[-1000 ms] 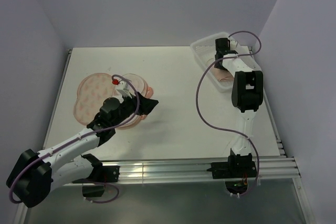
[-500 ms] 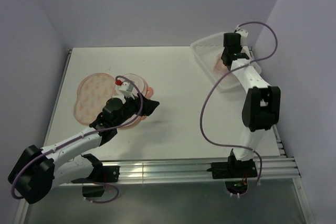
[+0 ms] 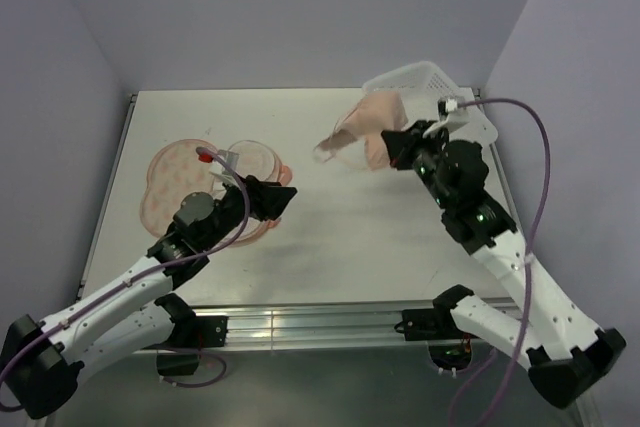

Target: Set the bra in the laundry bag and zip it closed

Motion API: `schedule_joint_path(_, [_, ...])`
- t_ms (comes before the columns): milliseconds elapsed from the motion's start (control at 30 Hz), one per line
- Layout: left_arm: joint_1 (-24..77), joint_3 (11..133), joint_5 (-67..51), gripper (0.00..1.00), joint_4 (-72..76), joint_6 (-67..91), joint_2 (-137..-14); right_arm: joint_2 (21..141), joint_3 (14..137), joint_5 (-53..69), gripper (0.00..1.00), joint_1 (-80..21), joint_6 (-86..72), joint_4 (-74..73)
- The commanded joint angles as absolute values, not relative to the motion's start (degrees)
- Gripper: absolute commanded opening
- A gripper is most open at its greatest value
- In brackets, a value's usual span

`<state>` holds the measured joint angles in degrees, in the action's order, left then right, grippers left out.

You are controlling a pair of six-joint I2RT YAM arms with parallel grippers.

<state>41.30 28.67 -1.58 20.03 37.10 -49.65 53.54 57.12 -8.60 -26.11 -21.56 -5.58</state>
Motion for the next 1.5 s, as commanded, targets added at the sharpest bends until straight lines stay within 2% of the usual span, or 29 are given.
schedule_joint_path(0, [41.57,31.64,2.35,0.65,13.47,36.74,-44.75,46.25,49.77,3.85,0.0,-30.75,-26.62,-8.43])
schedule_joint_path(133, [41.57,32.61,5.45,0.65,7.67,36.3,-41.66,41.66,37.82,9.67,0.02,-32.78,-29.35,-12.65])
schedule_joint_path(200, [41.57,32.17,5.45,0.65,7.3,36.73,-41.05,42.27,30.98,7.66,0.13,-33.05,-30.41,-13.18])
schedule_joint_path(233, [41.57,31.73,5.45,0.65,7.38,37.0,-41.13,43.23,29.37,6.95,0.22,-33.05,-30.41,-13.18])
schedule_joint_path(267, [41.57,31.29,5.45,0.65,7.21,37.18,-41.31,43.59,28.31,5.64,0.51,-33.05,-30.41,-13.88])
schedule_joint_path(300, [41.57,31.03,5.71,0.65,7.21,37.7,-41.48,44.03,27.87,4.15,0.65,-33.05,-30.32,-14.58])
schedule_joint_path(333, [41.57,30.68,5.89,0.66,7.21,37.97,-41.75,44.03,28.21,1.61,0.74,-33.13,-30.06,-15.81])
schedule_joint_path(367, [41.66,30.59,5.71,0.66,7.56,38.14,-42.53,43.51,28.65,1.23,0.8,-33.22,-29.28,-16.08])
schedule_joint_path(400, [41.66,30.5,5.36,0.66,7.73,38.32,-43.06,42.72,29.44,1.32,0.8,-33.57,-29.01,-16.17])
schedule_joint_path(467, [41.57,30.59,4.48,0.66,7.91,38.32,-44.72,40.87,29.79,2.9,0.71,-34.36,-29.35,-16.87])
schedule_joint_path(500, [41.57,30.59,4.31,0.66,8.0,38.23,-45.26,40.7,29.88,3.34,0.71,-34.97,-29.7,-17.57])
schedule_joint_path(567, [41.66,30.24,3.35,0.65,8.43,38.32,-46.66,40.69,28.84,0.37,0.7,-38.31,-31.8,-20.64])
schedule_joint_path(667, [41.92,29.97,2.02,0.63,9.67,38.23,-48.59,40.25,24.89,-6.83,0.61,-41.65,-37.94,-23.46])
schedule_joint_path(867, [44.38,29.62,4.03,0.58,9.06,37.36,-50.27,38.23,22.59,-12.39,0.53,-42.36,-45.87,-27.86])
schedule_joint_path(1000, [46.93,29.88,10.88,0.53,3.26,38.14,-52.03,42.26,22.41,-5.47,0.49,-44.63,-43.6,-21.46])
schedule_joint_path(1133, [49.21,26.03,14.05,0.54,0.88,42.09,-52.39,48.92,28.55,-8.52,0.51,-51.76,-36.52,-16.1])
schedule_joint_path(1233, [49.83,23.91,16.6,0.53,-1.56,44.12,-46.69,56.84,35.14,-8.17,0.5,-53.0,-26.85,-13.37])
schedule_joint_path(1267, [49.83,23.82,18.09,0.53,-2.28,44.03,-42.32,59.04,38.55,-7.74,0.5,-53.0,-24.54,-13.01])
schedule_joint_path(1300, [49.83,24.51,20.89,0.54,-5.5,43.69,-36.01,66.02,43.54,-6.17,0.5,-53.0,-21.39,-12.92])
schedule_joint_path(1333, [49.83,24.52,20.92,0.54,-5.54,43.86,-35.95,66.09,43.59,-6.15,0.5,-53.0,-21.36,-12.92])
schedule_joint_path(1467, [49.83,28.72,26.97,0.55,-16.05,44.03,-28.23,77.14,50.0,-4.91,0.61,-55.63,-21.36,-12.48])
